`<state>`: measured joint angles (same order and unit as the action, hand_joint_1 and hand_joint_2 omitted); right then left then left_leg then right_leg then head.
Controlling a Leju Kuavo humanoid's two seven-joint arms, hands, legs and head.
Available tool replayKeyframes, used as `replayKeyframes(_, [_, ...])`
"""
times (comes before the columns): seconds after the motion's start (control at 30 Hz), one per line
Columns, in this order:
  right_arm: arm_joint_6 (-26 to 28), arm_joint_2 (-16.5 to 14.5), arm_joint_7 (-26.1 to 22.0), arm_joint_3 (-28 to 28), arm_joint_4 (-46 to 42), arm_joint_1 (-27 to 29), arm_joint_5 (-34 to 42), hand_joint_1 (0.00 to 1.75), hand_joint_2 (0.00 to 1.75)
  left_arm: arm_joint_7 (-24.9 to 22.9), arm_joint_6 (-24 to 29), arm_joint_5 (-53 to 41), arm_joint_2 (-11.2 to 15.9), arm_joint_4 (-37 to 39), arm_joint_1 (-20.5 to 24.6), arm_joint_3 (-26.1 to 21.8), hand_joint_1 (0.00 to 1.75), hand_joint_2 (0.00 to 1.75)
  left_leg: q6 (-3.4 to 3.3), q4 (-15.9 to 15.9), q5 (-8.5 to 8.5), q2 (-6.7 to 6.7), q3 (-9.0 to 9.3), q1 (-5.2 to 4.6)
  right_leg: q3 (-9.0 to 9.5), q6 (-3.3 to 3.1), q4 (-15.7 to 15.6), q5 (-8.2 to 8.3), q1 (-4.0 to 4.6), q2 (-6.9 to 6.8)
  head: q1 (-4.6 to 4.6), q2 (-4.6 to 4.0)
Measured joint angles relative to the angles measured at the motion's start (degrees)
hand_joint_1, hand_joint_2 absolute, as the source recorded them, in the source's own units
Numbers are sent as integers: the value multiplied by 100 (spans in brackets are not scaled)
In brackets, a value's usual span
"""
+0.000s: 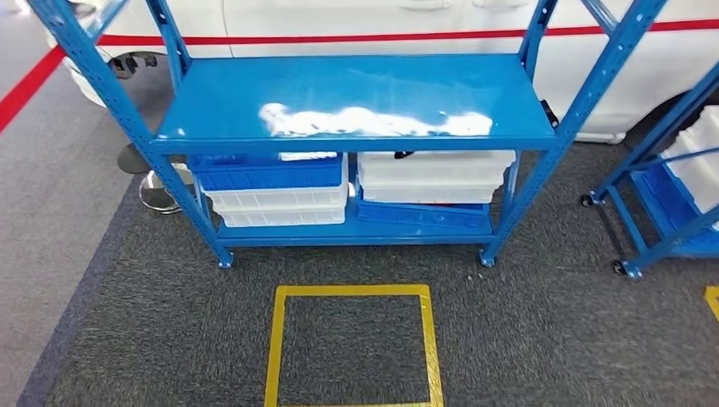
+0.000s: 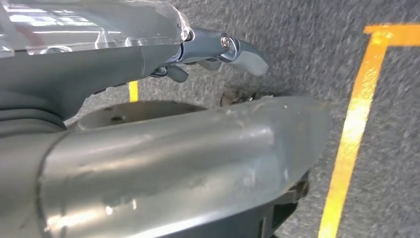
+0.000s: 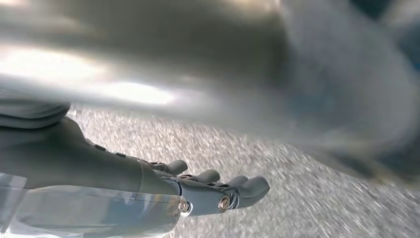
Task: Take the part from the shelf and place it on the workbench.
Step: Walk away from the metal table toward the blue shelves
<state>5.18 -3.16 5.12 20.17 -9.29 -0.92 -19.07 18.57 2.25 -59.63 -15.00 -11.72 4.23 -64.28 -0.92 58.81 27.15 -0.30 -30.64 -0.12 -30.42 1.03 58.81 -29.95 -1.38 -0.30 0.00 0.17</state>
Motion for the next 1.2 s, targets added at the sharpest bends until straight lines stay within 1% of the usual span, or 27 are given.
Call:
replayKeyframes(0.1, [-1,-13,-5,-2,0,4,1,0,0,4,1,-1,2,0,9,1,0,0,98,234,139,9,-103,19,26,-102,7,74,-21,-3,-7,1])
replayKeyframes(0.13, [1,-16,-5,-2,0,4,1,0,0,6,2,-1,2,0,15,1,0,0,131,469,270,11,-224,32,36,-125,2,77,-27,-12,-11,1])
replayKeyframes(0.2, [3,-16,-5,-2,0,5,1,0,0,8,2,-1,2,0,14,1,0,0,178,1185,593,13,-596,51,37,-155,1,63,-20,-25,-16,1])
replayKeyframes(0.23, [3,-16,-4,-2,0,6,1,0,0,4,2,0,3,0,10,0,0,0,187,1488,681,13,-776,59,43,-168,1,37,-14,-20,-15,1])
replayKeyframes(0.27, [4,-16,1,-2,0,7,2,0,0,-8,-2,-1,3,0,4,0,0,0,185,1642,670,13,-890,64,60,-174,2,4,-10,-9,-16,1])
replayKeyframes(0.3, [4,-16,7,-3,0,8,3,0,0,-24,-10,-2,3,0,-1,0,0,0,173,1583,543,13,-899,67,95,-174,1,-37,-8,2,-17,1])
replayKeyframes(0.37, [3,-16,19,-4,1,10,5,0,0,-61,-36,-4,3,0,-9,0,0,0,121,951,84,17,-668,67,205,-156,-3,-125,-7,9,-19,1])
replayKeyframes(0.4, [2,-17,23,-4,2,12,5,0,0,-73,-49,-4,4,0,-12,0,0,0,92,617,-29,29,-527,50,260,-135,-5,-164,-3,7,-17,1])
replayKeyframes(0.47, [-5,-20,27,-6,4,13,7,0,0,-85,-66,-8,5,0,-8,0,0,0,27,213,22,53,-351,5,346,-61,2,-222,2,2,-24,1])
replayKeyframes(0.5, [-9,-21,27,-8,4,11,9,0,0,-91,-70,-10,6,0,-10,0,0,0,-10,168,115,58,-301,-15,388,-11,25,-221,5,0,-26,1])
replayKeyframes(0.57, [-14,-22,30,-13,3,-11,13,0,0,-98,-72,-17,4,0,-17,0,0,0,-97,66,100,50,-111,-15,451,64,162,-192,-8,-7,-27,1])
replayKeyframes(0.6, [-14,-23,34,-16,2,-21,14,0,0,-101,-71,-17,3,0,-14,0,0,0,-139,33,105,47,-10,-9,385,86,342,-168,-11,-3,-12,1])
replayKeyframes(0.63, [-15,-21,38,-18,1,-28,15,0,0,-103,-71,-17,2,0,-3,0,0,0,-173,6,129,46,78,-5,227,95,611,-173,-10,5,9,1])
replayKeyframes(0.67, [-16,-17,37,-21,1,-24,18,0,0,-104,-71,-17,1,0,6,0,0,0,-196,-10,169,49,132,-4,-13,98,944,-217,-2,13,36,1])
replayKeyframes(0.73, [-19,-11,15,-31,1,-20,26,0,0,-114,-72,-19,-2,0,2,0,0,0,-218,-16,282,43,249,-9,-543,100,1484,-504,44,24,62,1])
replayKeyframes(0.8, [-20,-5,8,-44,1,-21,32,0,0,-127,-72,-26,-4,0,-25,0,0,0,-220,-20,435,26,427,-13,-866,75,1540,-786,98,26,65,1])
replayKeyframes(0.83, [-20,1,15,-50,1,-15,32,0,0,-132,-72,-30,-5,0,-34,0,0,0,-219,-22,526,11,534,-15,-941,49,1372,-766,123,27,67,1])
replayKeyframes(0.87, [-20,9,26,-54,5,3,31,0,0,-134,-71,-36,-7,0,-38,0,0,0,-217,-26,623,-2,646,-17,-978,11,1101,-522,146,27,69,1])
replayKeyframes(0.93, [-28,30,48,-60,33,58,30,0,0,-138,-70,-45,-15,2,-42,0,0,0,-187,-36,828,-28,865,-40,-999,-71,589,255,202,34,74,1])
replayKeyframes(0.97, [-32,36,57,-61,48,78,29,0,0,-141,-71,-48,-19,3,-43,0,0,0,-160,-76,915,-38,964,-52,-980,-106,452,536,221,36,75,1])
replayKeyframes(1.0, [-34,39,63,-63,60,93,28,0,0,-143,-72,-50,-21,4,-40,1,0,0,-127,-93,938,-45,1048,-64,-935,-138,392,627,228,44,77,1])
replayKeyframes(1.03, [-35,38,65,-64,63,96,26,0,0,-140,-72,-51,-21,4,-26,1,0,0,-92,-44,885,-47,1071,-78,-847,-168,364,544,215,55,77,1])
replayKeyframes(1.07, [-31,32,63,-65,62,98,24,0,0,-140,-72,-52,-19,4,-12,2,0,0,-66,143,751,-39,1021,-84,-746,-196,298,508,193,64,78,1])
replayKeyframes(1.1, [-29,26,63,-66,61,105,21,0,0,-138,-73,-53,-17,4,4,2,0,0,-30,471,565,-27,873,-88,-617,-225,213,462,166,71,68,1])
replayKeyframes(1.13, [-29,21,63,-66,62,111,17,0,0,-142,-76,-54,-15,4,17,2,0,0,7,857,435,-18,638,-85,-478,-248,133,428,139,72,51,1])
replayKeyframes(1.17, [-29,16,63,-67,63,113,14,0,0,-154,-79,-58,-14,4,19,2,0,0,44,1204,431,-11,374,-64,-338,-265,53,387,118,69,35,1])
replayKeyframes(1.2, [-30,17,62,-67,64,111,10,0,0,-168,-83,-72,-14,4,17,2,0,0,83,1434,583,-8,121,-38,-202,-275,-13,340,101,74,16,1])
